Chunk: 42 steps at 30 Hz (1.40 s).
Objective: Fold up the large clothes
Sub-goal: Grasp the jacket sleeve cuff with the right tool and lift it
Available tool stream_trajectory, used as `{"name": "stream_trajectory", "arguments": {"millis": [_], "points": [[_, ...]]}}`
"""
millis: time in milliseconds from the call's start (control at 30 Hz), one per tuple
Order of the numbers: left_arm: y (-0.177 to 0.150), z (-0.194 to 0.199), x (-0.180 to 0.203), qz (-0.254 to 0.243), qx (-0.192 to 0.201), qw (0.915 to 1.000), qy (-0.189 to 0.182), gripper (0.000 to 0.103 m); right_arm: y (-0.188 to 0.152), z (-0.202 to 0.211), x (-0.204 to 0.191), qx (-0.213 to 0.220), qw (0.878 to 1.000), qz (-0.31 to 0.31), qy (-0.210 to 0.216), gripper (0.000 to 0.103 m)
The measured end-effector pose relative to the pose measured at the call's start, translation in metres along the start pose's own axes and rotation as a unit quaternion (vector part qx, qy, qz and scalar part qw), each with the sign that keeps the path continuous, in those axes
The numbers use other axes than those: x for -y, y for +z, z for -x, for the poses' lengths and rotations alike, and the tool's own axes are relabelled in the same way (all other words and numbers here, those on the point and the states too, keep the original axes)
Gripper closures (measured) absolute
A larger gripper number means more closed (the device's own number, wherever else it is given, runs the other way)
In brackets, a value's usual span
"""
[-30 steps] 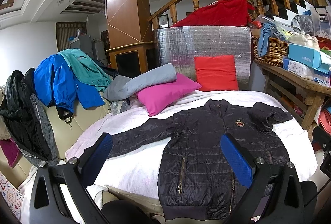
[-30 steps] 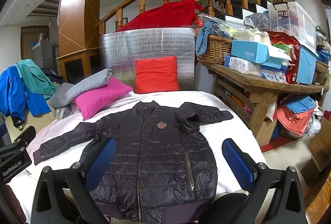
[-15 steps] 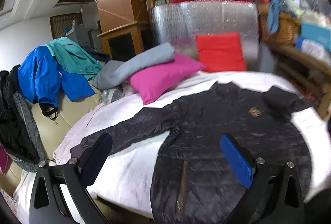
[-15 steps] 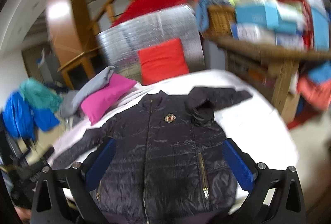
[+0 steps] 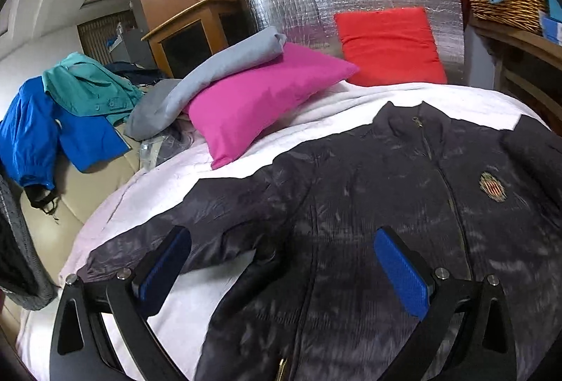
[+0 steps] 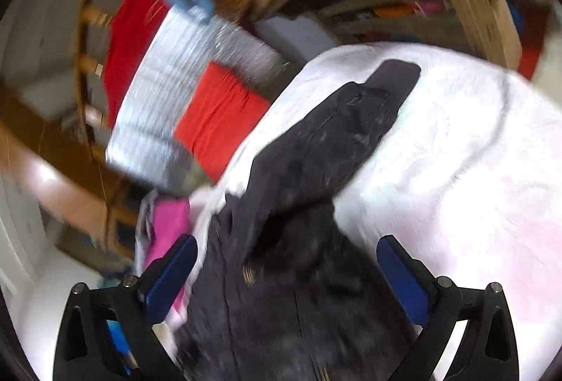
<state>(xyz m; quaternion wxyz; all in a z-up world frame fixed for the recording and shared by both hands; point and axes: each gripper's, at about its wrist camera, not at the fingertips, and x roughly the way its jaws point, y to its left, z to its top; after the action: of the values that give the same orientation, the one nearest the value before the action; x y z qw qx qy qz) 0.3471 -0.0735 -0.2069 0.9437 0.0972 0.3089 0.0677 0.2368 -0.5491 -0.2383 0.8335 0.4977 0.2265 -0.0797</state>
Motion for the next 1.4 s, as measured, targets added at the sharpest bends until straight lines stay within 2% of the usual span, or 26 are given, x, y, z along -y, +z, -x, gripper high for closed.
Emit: {"name": "stream_trajectory", "arguments": {"millis": [67,133,233,367,533,600,700,767,867,1067,1133,1233,1333,1400], "points": [[-0.002,-0.013,0.003,0.001,-0.003,1.0,-0.005,0.0,0.02,-0.022,0.016,0.01,0.999,-0.033,-0.009,0.002],[-0.004,-0.027,0.005,-0.002,-0.015,0.9999,-0.003,0.0,0.036,-0.041,0.03,0.007,0.998,-0.062,-0.009,0.008],[-0.005,-0.047,0.007,-0.01,-0.039,0.9992,-0.003,0.0,0.054,-0.07,0.046,0.004,0.996,-0.084,-0.029,0.012],[-0.001,-0.062,0.005,-0.003,-0.045,0.999,0.008,0.0,0.072,-0.109,0.062,-0.022,0.992,-0.114,-0.04,0.024],[0.003,-0.07,0.006,0.012,-0.058,0.9983,-0.001,0.0,0.085,-0.138,0.063,-0.03,0.993,-0.104,-0.036,0.053],[0.003,-0.07,0.008,0.01,-0.058,0.9983,-0.004,0.0,0.083,-0.144,0.063,-0.03,0.994,-0.096,-0.037,0.074],[0.005,-0.069,0.009,0.009,-0.056,0.9984,-0.004,0.0,0.08,-0.143,0.061,-0.01,0.995,-0.087,-0.041,0.083],[0.005,-0.068,0.007,0.012,-0.06,0.9981,-0.006,0.0,0.079,-0.137,0.045,0.003,0.997,-0.066,-0.041,0.088],[0.005,-0.064,0.0,0.021,-0.061,0.9979,-0.006,0.0,0.072,-0.121,0.003,0.027,0.999,-0.007,-0.038,0.088],[0.005,-0.06,-0.029,0.057,-0.065,0.9962,0.009,0.0,0.034,-0.093,-0.102,0.049,0.993,0.104,0.017,0.088],[0.002,-0.06,-0.04,0.067,-0.068,0.9952,0.017,0.0,0.01,-0.088,-0.134,0.042,0.989,0.134,0.04,0.088],[-0.003,-0.062,-0.061,0.077,-0.072,0.9935,0.043,0.0,-0.03,-0.086,-0.175,0.02,0.982,0.183,0.051,0.088],[-0.01,-0.062,-0.08,0.085,-0.074,0.992,0.057,0.0,-0.073,-0.095,-0.199,-0.01,0.974,0.222,0.043,0.088],[-0.016,-0.061,-0.095,0.09,-0.077,0.991,0.062,0.0,-0.097,-0.103,-0.203,-0.036,0.973,0.226,0.038,0.088]]}}
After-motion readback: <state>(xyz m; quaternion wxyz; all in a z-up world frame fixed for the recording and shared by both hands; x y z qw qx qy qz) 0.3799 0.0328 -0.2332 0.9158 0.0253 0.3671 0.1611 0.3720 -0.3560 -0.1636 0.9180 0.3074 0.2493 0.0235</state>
